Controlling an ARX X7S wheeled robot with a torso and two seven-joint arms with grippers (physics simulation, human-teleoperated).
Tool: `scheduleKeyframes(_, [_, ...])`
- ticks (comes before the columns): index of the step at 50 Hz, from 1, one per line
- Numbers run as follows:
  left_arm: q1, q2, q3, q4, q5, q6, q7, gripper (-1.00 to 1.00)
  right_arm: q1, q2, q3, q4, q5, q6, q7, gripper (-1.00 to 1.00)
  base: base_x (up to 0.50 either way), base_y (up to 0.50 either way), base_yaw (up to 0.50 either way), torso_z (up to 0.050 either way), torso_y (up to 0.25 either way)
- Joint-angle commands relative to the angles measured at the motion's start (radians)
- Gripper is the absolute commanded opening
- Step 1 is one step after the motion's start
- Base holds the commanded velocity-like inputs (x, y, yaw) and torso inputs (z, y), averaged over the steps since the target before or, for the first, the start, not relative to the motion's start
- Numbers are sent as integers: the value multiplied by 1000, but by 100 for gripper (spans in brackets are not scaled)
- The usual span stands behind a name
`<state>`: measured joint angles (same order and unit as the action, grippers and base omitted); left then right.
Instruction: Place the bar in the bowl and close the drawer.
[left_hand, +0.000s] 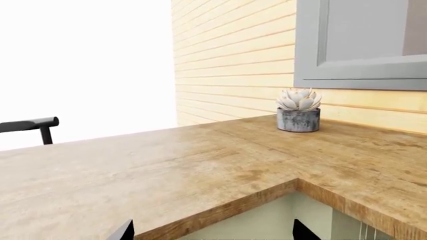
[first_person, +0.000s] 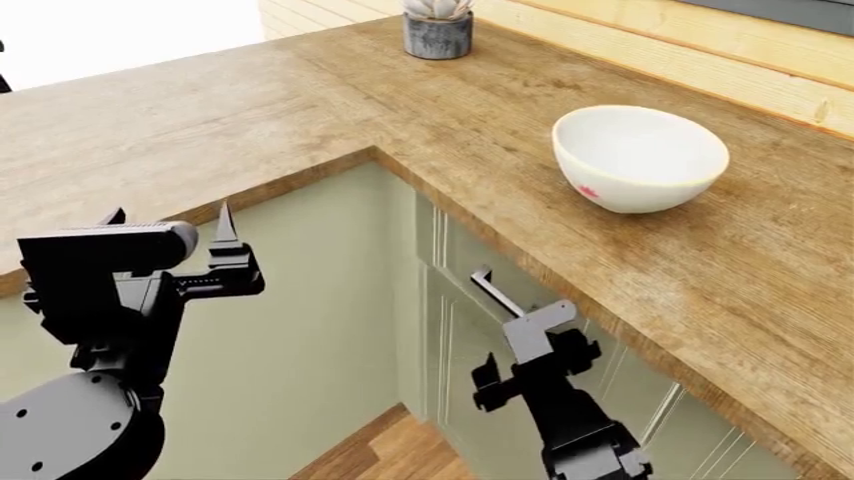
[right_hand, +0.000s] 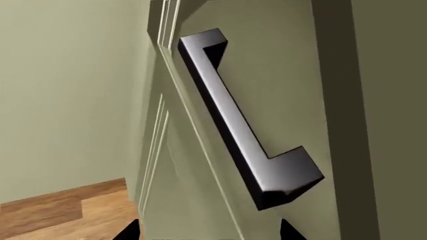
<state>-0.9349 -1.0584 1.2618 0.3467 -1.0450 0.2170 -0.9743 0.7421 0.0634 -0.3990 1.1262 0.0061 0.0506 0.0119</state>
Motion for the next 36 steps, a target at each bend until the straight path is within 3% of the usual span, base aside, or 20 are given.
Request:
scheduleKeyframes(1, [7,-3,-3,4,0,4,0,100,9,105,324,182,129,64,25,100,0,0,0,0,0])
scheduleKeyframes(21, [-3,0,-12,12,-6,-9,1,100,31,87,375,170,58,33,-21,100,0,0,0,-1,0])
scheduleKeyframes(27, [4,1,-12,9,0,-3,1,100,-161,79,361,-388,86,336,-54,100,0,0,0,0,0])
scheduleKeyframes(36, [12,-4,-15,9,2,3,0,100,-283,69,331,-789,134,553,-92,100,0,0,0,0,0])
